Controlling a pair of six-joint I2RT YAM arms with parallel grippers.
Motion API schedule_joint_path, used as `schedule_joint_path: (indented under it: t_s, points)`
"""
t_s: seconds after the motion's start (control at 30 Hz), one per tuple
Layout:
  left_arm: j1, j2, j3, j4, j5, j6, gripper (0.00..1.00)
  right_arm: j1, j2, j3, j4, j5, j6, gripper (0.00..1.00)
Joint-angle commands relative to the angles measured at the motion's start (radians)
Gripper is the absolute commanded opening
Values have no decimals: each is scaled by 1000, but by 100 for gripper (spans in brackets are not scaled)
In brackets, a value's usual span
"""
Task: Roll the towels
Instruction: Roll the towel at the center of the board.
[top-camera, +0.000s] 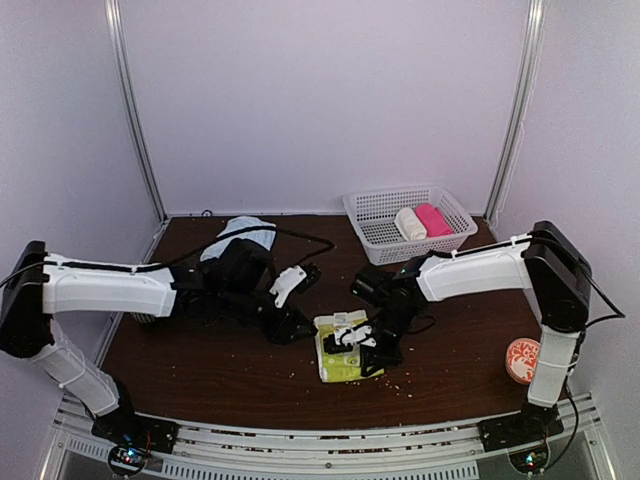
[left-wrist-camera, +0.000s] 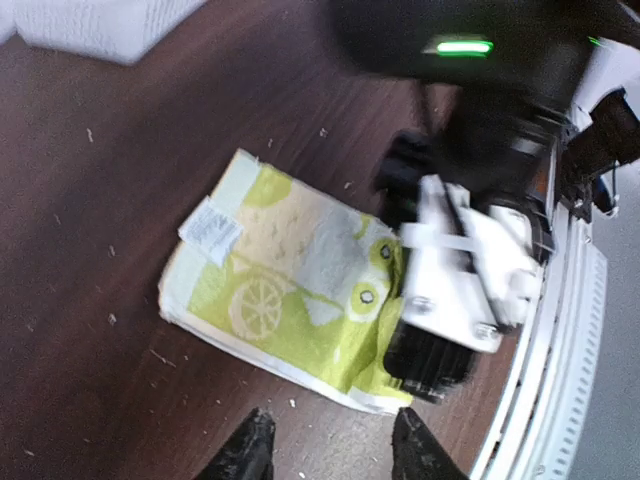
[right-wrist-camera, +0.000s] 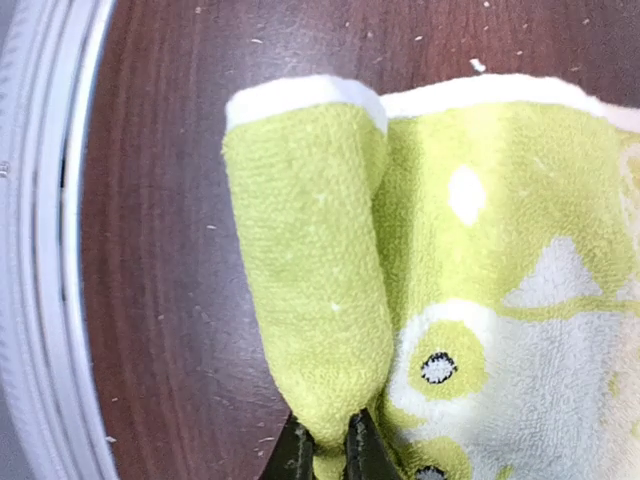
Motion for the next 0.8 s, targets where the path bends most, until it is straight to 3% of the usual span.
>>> schedule_joint_path:
  t_s: [0.0,0.13,0.3,0.5,0.77]
  points:
    - [-251,-213,-123,234,-361,232,42,-93,191,133,-413,-281,-42,0]
    - [-305,-194,-88,208,-354,308,43,-150,331,272,-543,-341,-67,0]
    - [-331,25,89,44,-253,421,42,-176,431,367,-555,-348,-18,0]
    - [-336,260,237,-59,-298,510,42,-179,447,405,-554,-357,10,0]
    - [-336,391,284,-96,-378,557,44,-178,435,379,-537,-358,11,0]
